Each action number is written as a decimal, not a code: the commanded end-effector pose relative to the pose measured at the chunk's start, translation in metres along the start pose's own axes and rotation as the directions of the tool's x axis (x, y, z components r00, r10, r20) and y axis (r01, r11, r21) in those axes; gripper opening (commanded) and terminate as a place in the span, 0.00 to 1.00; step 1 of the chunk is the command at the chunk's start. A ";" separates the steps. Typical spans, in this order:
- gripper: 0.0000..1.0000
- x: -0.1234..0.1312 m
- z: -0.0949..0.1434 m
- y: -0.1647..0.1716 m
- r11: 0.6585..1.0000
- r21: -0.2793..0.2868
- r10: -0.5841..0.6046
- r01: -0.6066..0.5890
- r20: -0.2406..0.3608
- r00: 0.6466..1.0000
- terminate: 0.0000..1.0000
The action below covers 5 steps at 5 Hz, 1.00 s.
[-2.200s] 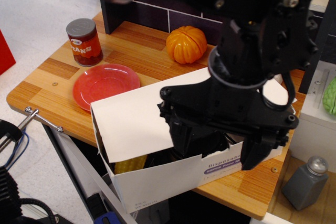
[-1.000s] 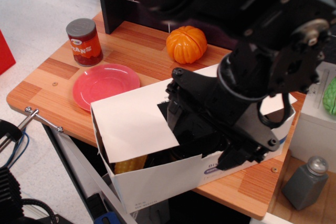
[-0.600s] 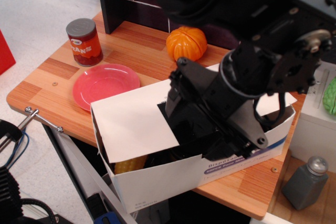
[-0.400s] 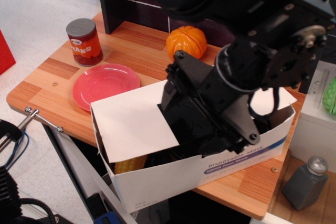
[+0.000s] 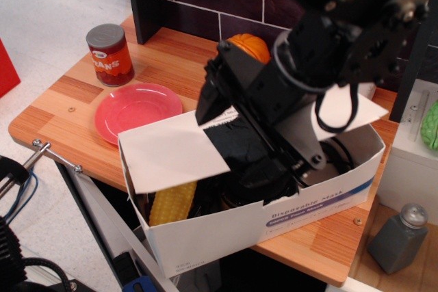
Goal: Open white1fbox flap
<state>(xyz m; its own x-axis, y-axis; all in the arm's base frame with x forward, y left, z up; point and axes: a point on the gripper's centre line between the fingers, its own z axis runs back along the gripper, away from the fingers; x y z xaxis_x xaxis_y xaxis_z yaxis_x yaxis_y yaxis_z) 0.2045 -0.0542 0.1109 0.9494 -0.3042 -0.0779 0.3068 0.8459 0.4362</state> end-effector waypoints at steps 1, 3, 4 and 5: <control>1.00 -0.002 0.027 0.044 0.993 0.041 -0.113 0.114 -0.007 0.994 0.00; 1.00 -0.007 0.027 0.093 0.951 0.013 -0.309 0.310 -0.022 0.951 0.00; 1.00 -0.007 0.021 0.113 0.888 0.047 -0.456 0.457 -0.022 0.889 0.00; 1.00 -0.005 0.011 0.125 0.826 0.055 -0.563 0.562 0.008 0.827 0.00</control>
<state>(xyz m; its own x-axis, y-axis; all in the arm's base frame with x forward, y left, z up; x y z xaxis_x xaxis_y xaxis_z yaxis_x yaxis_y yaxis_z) 0.2348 0.0543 0.1645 0.5654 -0.7576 -0.3262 0.8189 0.4680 0.3323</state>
